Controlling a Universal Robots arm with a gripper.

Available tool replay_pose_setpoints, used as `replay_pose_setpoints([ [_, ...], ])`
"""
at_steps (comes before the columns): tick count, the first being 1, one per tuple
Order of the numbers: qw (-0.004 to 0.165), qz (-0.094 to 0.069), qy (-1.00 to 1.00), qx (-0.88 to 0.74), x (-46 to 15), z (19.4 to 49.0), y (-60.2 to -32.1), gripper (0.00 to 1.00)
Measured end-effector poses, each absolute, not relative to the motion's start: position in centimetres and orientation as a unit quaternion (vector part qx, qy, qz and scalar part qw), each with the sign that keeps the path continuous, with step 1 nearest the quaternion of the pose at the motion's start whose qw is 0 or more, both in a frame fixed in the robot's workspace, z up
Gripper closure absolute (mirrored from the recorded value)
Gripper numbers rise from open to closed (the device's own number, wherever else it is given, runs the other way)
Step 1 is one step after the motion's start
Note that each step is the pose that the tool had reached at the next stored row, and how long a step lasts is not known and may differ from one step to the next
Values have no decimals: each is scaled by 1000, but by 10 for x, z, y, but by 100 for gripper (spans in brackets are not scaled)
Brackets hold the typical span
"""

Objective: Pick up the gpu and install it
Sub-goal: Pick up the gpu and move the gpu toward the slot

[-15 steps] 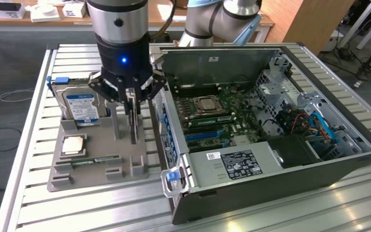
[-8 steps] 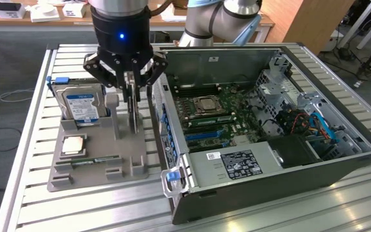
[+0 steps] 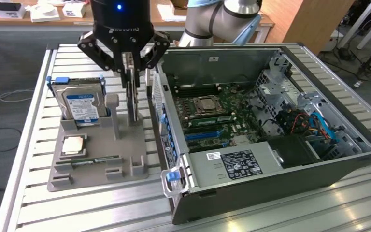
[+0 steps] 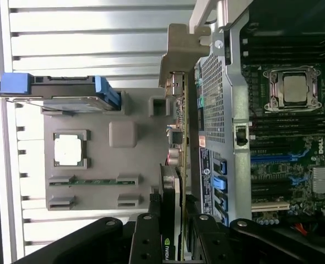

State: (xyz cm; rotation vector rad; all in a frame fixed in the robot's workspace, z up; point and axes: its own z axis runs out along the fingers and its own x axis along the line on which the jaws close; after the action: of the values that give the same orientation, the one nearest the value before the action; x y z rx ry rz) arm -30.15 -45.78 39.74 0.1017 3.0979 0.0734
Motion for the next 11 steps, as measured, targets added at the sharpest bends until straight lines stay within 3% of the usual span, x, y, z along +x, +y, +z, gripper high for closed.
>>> replay_pose_setpoints([
  [11,21,24,999,33,-301,448,-458,73],
])
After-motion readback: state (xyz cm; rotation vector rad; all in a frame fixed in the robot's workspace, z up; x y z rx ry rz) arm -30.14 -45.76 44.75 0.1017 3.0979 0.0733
